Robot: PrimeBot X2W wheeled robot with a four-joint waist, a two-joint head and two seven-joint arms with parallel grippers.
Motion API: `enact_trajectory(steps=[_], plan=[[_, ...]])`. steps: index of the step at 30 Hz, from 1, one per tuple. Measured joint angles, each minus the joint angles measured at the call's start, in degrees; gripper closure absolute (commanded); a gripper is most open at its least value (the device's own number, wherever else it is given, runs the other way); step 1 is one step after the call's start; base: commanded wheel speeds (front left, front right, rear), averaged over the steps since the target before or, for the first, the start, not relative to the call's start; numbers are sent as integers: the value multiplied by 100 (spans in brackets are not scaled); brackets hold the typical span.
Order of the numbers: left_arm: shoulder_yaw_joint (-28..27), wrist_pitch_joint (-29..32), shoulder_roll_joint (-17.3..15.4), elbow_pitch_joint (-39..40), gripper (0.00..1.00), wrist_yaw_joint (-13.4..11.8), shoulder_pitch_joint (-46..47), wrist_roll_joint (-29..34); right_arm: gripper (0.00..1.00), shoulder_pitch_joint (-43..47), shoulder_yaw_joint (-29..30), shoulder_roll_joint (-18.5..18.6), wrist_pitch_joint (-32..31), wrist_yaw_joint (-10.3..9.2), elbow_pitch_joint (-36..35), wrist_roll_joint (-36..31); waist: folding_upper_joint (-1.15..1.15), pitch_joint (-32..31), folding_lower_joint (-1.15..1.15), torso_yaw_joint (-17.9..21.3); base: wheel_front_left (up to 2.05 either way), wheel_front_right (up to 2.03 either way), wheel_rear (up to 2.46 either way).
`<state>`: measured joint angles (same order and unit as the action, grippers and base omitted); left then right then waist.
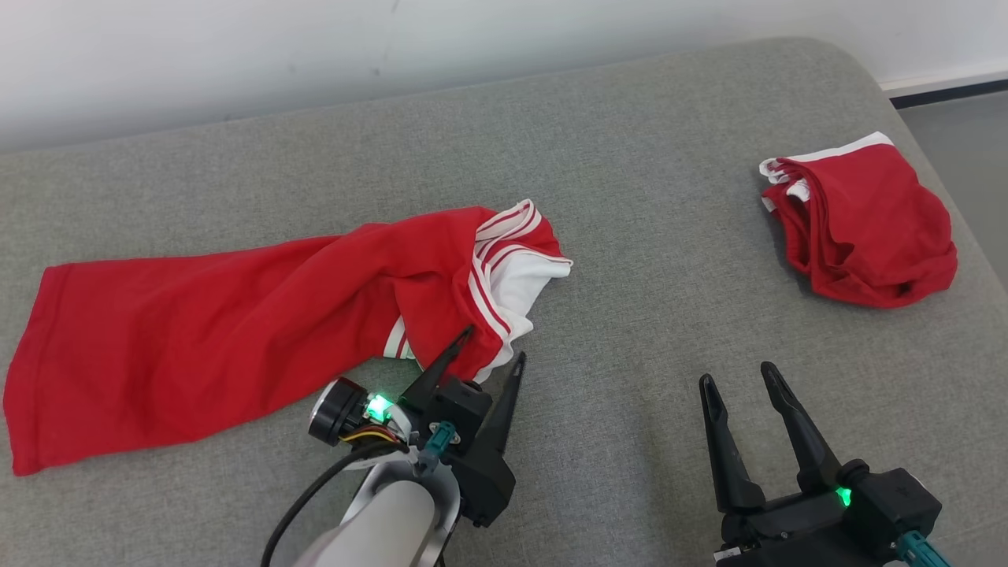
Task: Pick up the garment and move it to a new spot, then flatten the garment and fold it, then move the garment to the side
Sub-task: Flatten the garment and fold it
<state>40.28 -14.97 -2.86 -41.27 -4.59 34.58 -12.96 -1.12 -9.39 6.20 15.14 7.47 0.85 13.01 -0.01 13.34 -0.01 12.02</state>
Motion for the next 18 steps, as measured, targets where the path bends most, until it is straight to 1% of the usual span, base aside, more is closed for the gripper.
enact_trajectory(steps=[1, 2, 3, 5, 6, 10, 13, 14, 16, 17, 18], plan=[[1, 0, 0, -45, 14, -13, 18, -30, 0, -1, 0, -2, 0, 0, 3, 0, 0, 2, 0, 12, 0, 0, 0], [2, 0, 0, -87, 49, -29, 39, -59, 0, -2, -4, -7, 0, 0, 5, 0, 0, -2, 0, 20, 0, 0, 0], [0, 0, -2, -104, 59, -30, 60, -90, 0, -3, -7, -11, 0, 0, 9, -1, 0, -11, 0, 26, 0, 0, 0], [5, 0, -2, -118, 88, -38, 80, -130, 0, -4, -5, -25, 0, 0, 9, -1, 0, -35, 1, 31, 0, 0, 0], [8, 0, -1, -118, 100, -38, 80, -147, 0, -4, -4, -27, 0, 0, 12, -1, 0, -49, 0, 31, 0, 0, 0], [-2, 0, -1, -71, 100, -10, 79, -254, 0, 9, -16, -27, 0, 0, 51, -1, 0, -131, 1, 23, 0, 0, 0], [-98, 0, -1, 43, 100, 59, 64, -386, 0, 23, -41, -25, 0, 0, 81, -1, 0, -213, 1, 23, 0, 0, 0], [-161, 0, -3, 111, 100, 120, 52, -469, 0, 23, -62, -26, 0, 0, 92, 0, 0, -245, 1, 26, 0, 0, 0], [-339, -1, 0, 302, 100, 289, 22, -846, 0, 23, -96, -32, 0, 0, 116, 1, 0, -316, 1, 43, 0, 0, 0], [-452, 0, -4, 442, 100, 469, 29, -1194, 0, 25, -100, -38, 1, 0, 135, 3, 0, -398, 1, 70, 0, 0, 0], [-469, 0, -7, 471, 100, 556, 66, -1323, 0, 29, -103, -40, 0, 0, 147, 9, 0, -441, 1, 86, 0, 0, 0]])
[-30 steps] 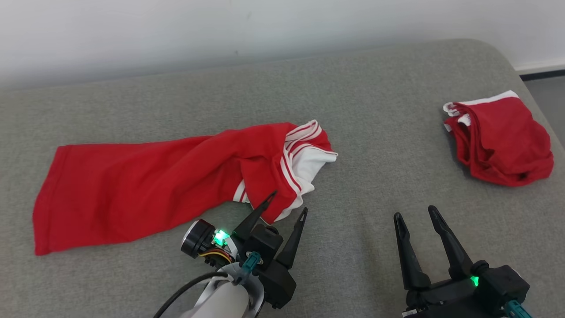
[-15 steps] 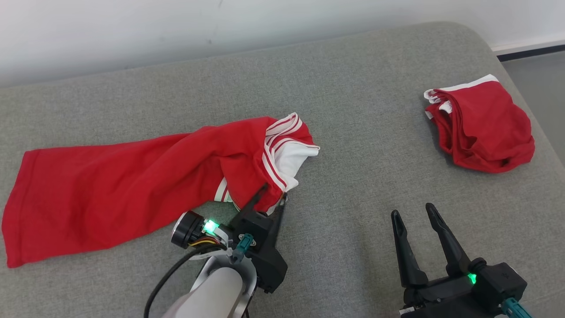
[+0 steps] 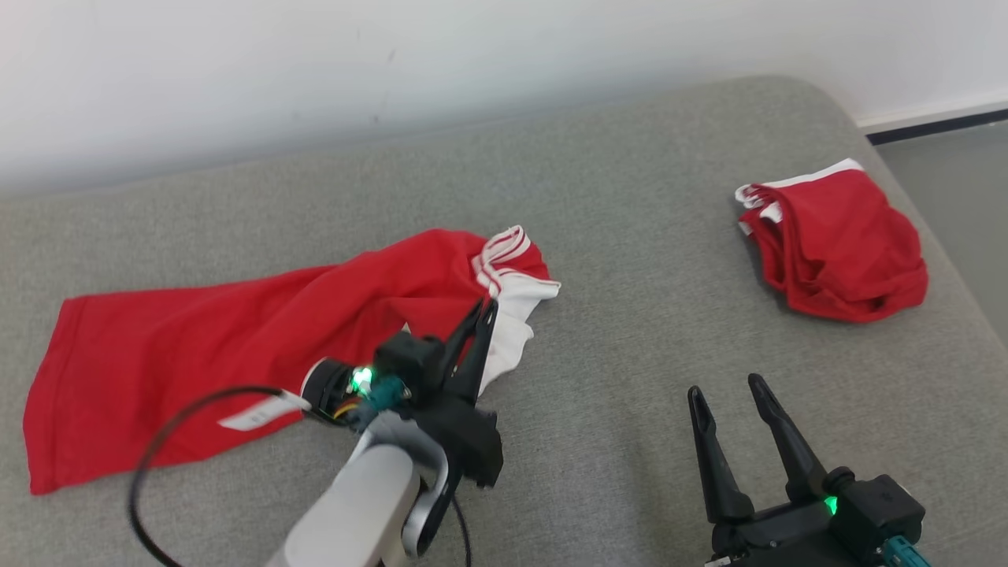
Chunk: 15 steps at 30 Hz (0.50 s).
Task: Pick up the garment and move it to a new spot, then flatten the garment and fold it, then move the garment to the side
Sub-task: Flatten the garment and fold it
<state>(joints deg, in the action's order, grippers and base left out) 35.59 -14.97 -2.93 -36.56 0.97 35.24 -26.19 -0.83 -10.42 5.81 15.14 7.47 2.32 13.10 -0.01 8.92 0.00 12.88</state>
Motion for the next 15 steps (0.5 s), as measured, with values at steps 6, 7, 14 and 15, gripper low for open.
enact_trajectory(steps=[6, 7, 14, 15], plan=[[8, 233, 0, 81, 100, 345, 804, -969, 0, 114, -21, -49, 0, 0, 63, 46, 0, -283, 0, 143, 0, 0, 0], [3, 326, 1, 111, 100, 368, 978, -1134, 0, 138, -21, -56, 1, 0, 70, 49, 1, -329, 0, 175, 0, 0, 0], [-81, 984, -1, 365, 100, 292, 2232, -2541, 0, 270, -70, -119, 1, 0, 142, 90, 1, -614, 0, 434, 0, 0, 0], [-67, 1059, -2, 393, 100, 230, 2418, -2742, 0, 278, -85, -124, 0, 0, 151, 93, 1, -650, 0, 477, 0, 0, 0]])
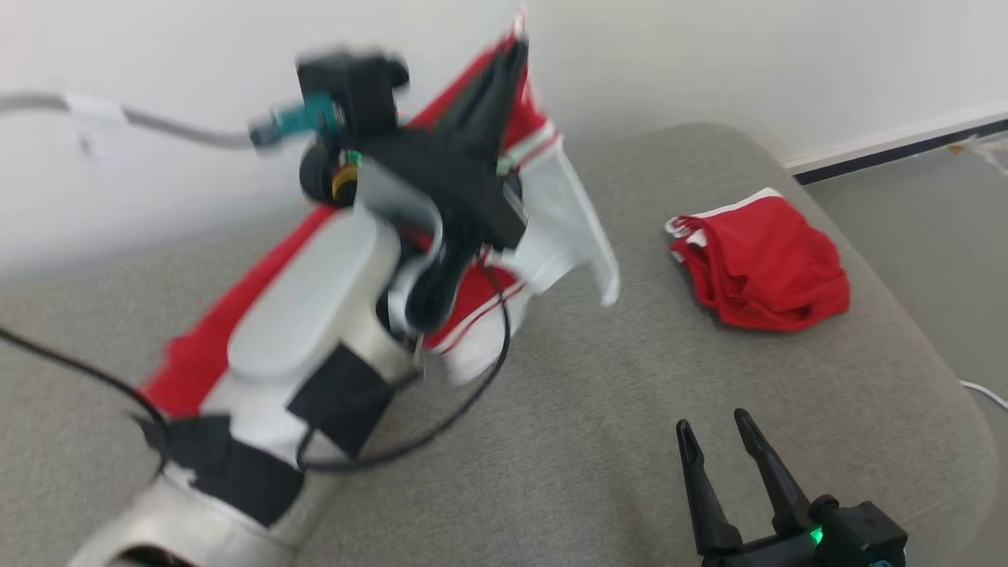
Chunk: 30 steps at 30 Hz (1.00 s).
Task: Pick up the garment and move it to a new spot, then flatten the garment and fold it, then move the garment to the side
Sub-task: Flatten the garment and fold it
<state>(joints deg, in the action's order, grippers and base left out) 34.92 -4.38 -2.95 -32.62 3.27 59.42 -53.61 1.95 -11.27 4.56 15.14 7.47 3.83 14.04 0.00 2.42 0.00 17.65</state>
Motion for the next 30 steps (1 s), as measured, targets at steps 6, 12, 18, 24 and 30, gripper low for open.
enact_trajectory(steps=[6, 12, 18, 24, 30], plan=[[56, 81, 8, 93, 100, -412, 999, -862, 0, 104, 107, -41, 0, 0, -8, 10, 0, -229, 1, 168, 0, 0, 0], [-325, -166, -141, -381, 100, -635, 760, -1223, 0, 165, 240, -63, 0, 0, -44, 9, 1, -282, 0, 92, 0, 0, 0], [-591, -371, -539, -829, 100, -633, -636, -1558, 0, 199, 315, -77, 0, 0, -74, 2, 0, -229, -1, -100, 0, 0, 0], [-1013, -770, -1126, -1227, 100, -500, -2051, -1840, 0, 203, 358, -74, 1, 0, -130, -27, 0, -84, 0, -333, 0, 0, 0], [-1317, -968, -1545, -1497, 100, -346, -2568, -1866, 0, 155, 357, -32, 0, 0, -133, -25, 0, 98, 0, -585, 0, 0, 0]])
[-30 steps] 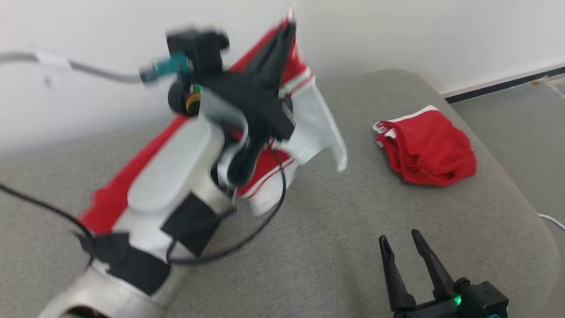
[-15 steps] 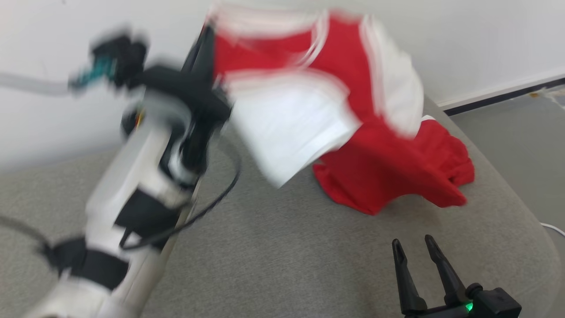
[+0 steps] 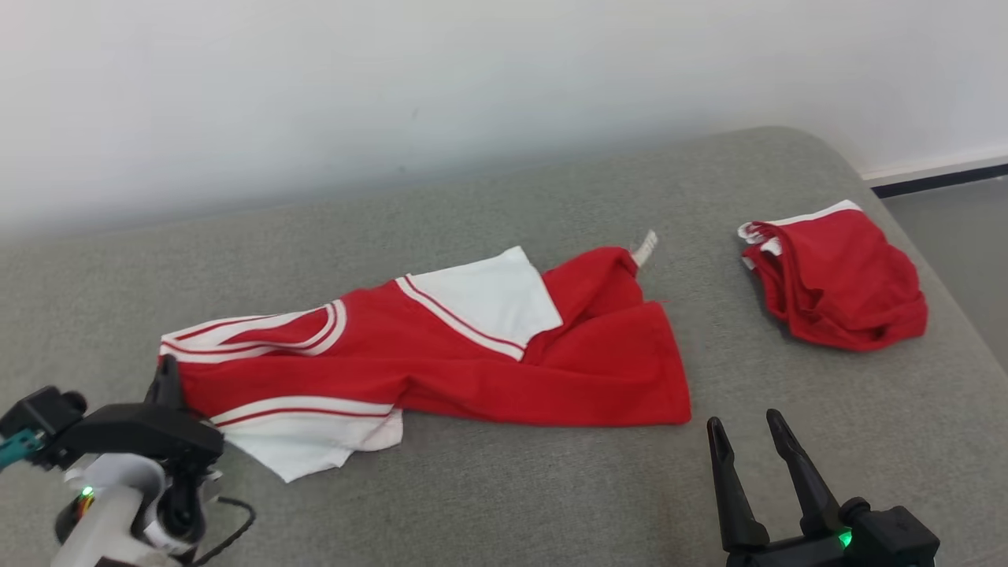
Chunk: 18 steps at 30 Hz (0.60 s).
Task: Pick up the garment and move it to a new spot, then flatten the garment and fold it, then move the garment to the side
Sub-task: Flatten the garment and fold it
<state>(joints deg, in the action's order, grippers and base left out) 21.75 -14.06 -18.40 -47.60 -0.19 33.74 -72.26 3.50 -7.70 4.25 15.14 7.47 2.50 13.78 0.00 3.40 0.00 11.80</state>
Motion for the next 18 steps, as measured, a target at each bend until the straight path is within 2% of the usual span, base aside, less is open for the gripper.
enact_trajectory(steps=[5, 10, 11, 12, 13, 14, 18], plan=[[-254, -56, -163, -115, 100, 183, -93, 33, 0, -61, -27, 32, 1, 0, 32, 9, 0, 127, 0, -207, 0, 0, 0], [-603, -76, -196, 1, 100, 372, -20, 325, 0, -90, -67, 75, 0, 0, 91, 20, 0, 207, 0, -378, 0, 0, 0], [-692, -76, -190, 65, 75, 382, 21, 474, 0, -97, -74, 77, 0, 0, 100, 21, 0, 216, 0, -408, 0, 0, 0], [-794, -78, -182, 145, 45, 446, 48, 578, 0, -99, -82, 81, 0, 0, 107, 22, 0, 224, 0, -434, 0, 0, 0], [-878, -82, -164, 223, 6, 508, 63, 649, 0, -103, -98, 85, 0, 0, 122, 22, 0, 230, 0, -458, 0, 0, 0], [-934, -82, -132, 276, 0, 545, 61, 760, 0, -103, -112, 85, 0, 0, 133, 21, 0, 232, 0, -480, 0, 0, 0], [-1313, -82, -82, 412, 0, 610, -5, 1238, 0, -105, -137, 86, 0, 0, 167, 21, -1, 205, 0, -529, 0, 0, 0]])
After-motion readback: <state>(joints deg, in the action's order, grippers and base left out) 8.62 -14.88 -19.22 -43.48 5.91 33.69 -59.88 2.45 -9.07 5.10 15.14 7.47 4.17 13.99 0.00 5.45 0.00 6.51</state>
